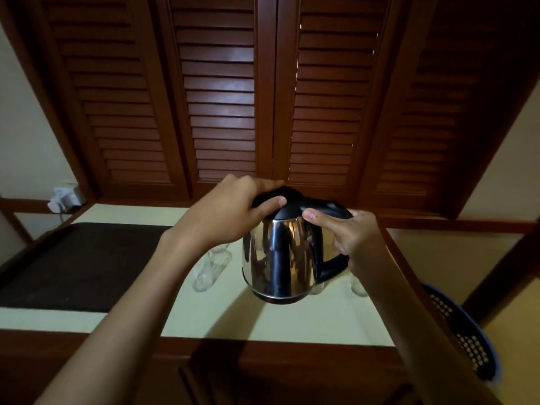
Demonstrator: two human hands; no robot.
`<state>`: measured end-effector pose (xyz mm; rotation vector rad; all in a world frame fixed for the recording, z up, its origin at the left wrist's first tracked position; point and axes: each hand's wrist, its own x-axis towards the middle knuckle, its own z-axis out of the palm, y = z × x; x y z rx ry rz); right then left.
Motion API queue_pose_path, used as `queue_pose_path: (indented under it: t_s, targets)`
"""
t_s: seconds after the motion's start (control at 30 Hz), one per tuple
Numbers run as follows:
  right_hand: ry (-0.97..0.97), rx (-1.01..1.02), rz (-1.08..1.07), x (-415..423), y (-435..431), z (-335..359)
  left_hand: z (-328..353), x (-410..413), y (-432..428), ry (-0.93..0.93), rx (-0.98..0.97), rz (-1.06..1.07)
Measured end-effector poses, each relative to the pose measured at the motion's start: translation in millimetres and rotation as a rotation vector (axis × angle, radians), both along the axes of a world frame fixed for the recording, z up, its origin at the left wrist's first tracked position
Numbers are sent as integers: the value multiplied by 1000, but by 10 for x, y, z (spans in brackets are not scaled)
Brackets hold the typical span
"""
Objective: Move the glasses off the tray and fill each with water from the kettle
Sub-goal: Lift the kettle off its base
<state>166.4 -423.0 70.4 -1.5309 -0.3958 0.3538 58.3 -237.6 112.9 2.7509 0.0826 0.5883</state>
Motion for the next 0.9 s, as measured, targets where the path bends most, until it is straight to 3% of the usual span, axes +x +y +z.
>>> queue_pose_path:
  t_s: [0.23, 0.33, 0.4, 0.53, 0.6, 0.67, 0.77, 0.9]
  targets:
    - [35, -44, -23, -174, -51, -242, -308, -131, 34, 13, -82, -75]
    - [-30, -41, -41, -266, -31, -267, -439, -276, 100, -113, -144, -62]
    - [-51, -57, -71, -311, 17, -294, -614, -419, 194, -296, -285, 25]
    - [-30, -61, -75, -365, 98, -367, -1306, -604, 523, -638, -755, 324]
    - [-12, -79, -86, -408, 128, -420, -1671, -608, 697, -595, -891, 487]
    - [7, -104, -97, -441, 163, -491, -1936, -563, 840, -435, -999, 550]
    - [10, -125, -124, -508, 204, -579, -2205, -417, 970, -221, -976, 561]
    - [9, -131, -150, -583, 239, -629, -2441, -253, 997, -160, -977, 544]
